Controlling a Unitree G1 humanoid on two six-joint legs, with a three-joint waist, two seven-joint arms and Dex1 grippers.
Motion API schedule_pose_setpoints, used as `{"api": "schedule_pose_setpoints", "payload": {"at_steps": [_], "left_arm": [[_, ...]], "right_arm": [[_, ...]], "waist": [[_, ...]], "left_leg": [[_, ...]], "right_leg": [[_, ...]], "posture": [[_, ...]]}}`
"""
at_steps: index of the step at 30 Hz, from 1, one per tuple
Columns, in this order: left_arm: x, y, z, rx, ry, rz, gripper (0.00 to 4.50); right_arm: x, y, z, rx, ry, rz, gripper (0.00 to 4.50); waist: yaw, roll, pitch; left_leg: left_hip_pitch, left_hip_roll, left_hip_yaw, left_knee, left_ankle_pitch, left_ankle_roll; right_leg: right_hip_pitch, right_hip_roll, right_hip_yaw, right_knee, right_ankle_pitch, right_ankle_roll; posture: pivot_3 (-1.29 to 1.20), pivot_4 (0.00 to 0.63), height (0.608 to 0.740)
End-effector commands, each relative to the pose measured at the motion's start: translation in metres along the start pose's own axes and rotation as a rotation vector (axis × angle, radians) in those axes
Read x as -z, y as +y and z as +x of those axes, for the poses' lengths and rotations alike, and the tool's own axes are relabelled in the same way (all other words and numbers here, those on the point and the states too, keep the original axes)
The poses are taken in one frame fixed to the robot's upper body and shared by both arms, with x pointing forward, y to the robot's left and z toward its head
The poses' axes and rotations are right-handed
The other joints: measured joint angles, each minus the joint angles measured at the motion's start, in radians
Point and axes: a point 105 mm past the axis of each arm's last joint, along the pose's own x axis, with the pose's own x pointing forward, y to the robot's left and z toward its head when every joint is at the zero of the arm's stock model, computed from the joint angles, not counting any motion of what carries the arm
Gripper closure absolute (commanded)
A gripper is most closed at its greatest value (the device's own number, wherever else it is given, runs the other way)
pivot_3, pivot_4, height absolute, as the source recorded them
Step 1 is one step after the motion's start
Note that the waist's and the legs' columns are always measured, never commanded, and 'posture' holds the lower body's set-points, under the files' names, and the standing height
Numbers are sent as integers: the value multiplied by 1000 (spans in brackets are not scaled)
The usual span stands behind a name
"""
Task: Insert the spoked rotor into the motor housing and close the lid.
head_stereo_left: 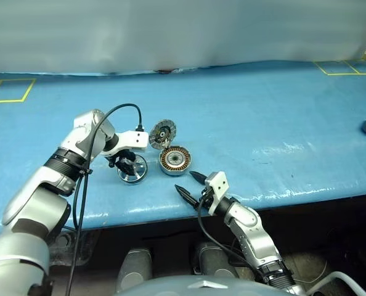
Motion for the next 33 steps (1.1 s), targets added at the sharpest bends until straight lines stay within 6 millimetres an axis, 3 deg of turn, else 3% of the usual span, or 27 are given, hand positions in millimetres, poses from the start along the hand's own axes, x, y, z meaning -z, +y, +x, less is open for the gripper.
{"api": "schedule_pose_setpoints", "payload": {"at_steps": [1, 5, 23, 30, 33], "left_arm": [[0, 3, -4, -31, 27, 29, 1898], [2, 4, -4, -45, 36, 29, 2607], [1, 5, -6, -73, 27, 39, 2613], [0, 1, -4, -62, 6, 44, 483], [-2, 1, -6, -69, -4, 41, 483]], "right_arm": [[15, 5, -3, -9, 53, 41, 701], [15, 5, -2, -11, 54, 38, 701], [16, 6, -1, -25, 63, 32, 701], [16, 6, -1, -27, 67, 30, 701], [17, 6, -2, -26, 69, 31, 701]], "waist": [[1, 0, 0], [1, 1, 0], [1, 1, 0], [0, 0, 0], [0, 0, 0]], "left_leg": [[0, 0, 0, 0, 0, 0], [1, 0, 0, 0, 0, 0], [1, 0, 0, 0, 0, 0], [1, 0, 0, 0, 0, 0], [1, 0, 0, 0, 0, 0]], "right_leg": [[0, 0, 0, 0, 0, 0], [1, 0, 0, 0, 0, 0], [1, 0, 0, 0, 0, 0], [0, 0, 0, 0, 0, 0], [0, 0, 0, 0, 0, 0]], "posture": [[0, 150, 740], [0, 150, 740], [0, 150, 740], [0, 150, 740], [0, 150, 740]]}}
